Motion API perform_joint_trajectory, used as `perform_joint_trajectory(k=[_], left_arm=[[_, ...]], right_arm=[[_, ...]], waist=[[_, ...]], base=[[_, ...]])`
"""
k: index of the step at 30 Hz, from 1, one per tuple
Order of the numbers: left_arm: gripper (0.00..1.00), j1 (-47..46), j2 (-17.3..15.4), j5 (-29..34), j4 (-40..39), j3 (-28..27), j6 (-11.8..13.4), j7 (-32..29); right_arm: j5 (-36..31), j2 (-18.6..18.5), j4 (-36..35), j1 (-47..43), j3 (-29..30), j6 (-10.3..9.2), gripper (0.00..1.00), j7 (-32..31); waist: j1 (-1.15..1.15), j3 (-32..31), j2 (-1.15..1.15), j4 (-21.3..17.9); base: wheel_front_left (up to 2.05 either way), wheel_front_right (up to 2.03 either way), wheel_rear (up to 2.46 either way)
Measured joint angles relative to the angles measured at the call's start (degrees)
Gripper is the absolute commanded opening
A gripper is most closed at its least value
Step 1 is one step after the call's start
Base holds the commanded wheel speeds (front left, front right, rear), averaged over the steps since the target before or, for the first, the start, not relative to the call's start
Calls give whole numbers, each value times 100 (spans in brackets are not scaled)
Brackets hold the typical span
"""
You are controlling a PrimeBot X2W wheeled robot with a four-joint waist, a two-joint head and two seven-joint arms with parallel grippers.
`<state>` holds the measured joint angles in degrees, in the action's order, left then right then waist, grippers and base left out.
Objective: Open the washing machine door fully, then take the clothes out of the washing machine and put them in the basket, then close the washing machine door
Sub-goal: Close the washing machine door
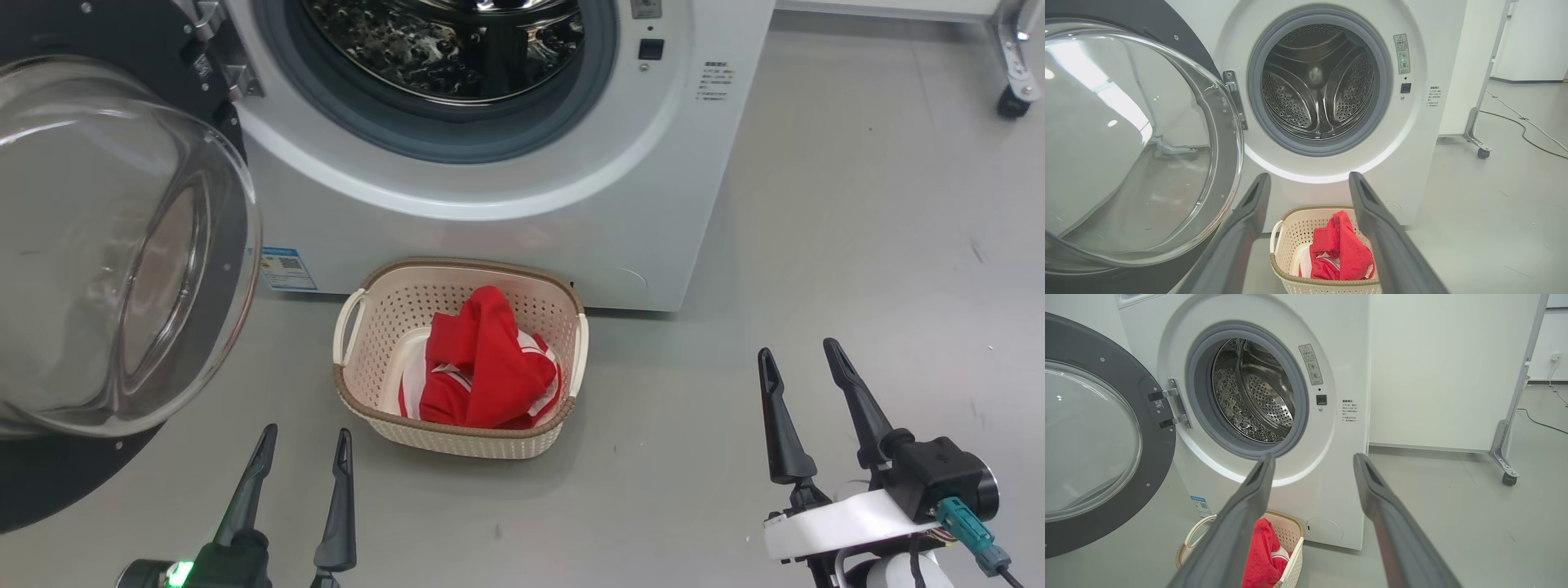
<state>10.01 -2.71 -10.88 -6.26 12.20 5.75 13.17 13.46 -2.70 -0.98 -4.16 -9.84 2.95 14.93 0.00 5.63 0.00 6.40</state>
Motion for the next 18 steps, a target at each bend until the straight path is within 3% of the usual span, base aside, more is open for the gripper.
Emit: perform_joint_trajectory(k=[18], left_arm=[[100,-1,0,-129,66,33,1,9]], right_arm=[[-62,-14,19,-93,-21,54,100,0]], waist=[[0,-36,0,1169]], base=[[0,0,0]])
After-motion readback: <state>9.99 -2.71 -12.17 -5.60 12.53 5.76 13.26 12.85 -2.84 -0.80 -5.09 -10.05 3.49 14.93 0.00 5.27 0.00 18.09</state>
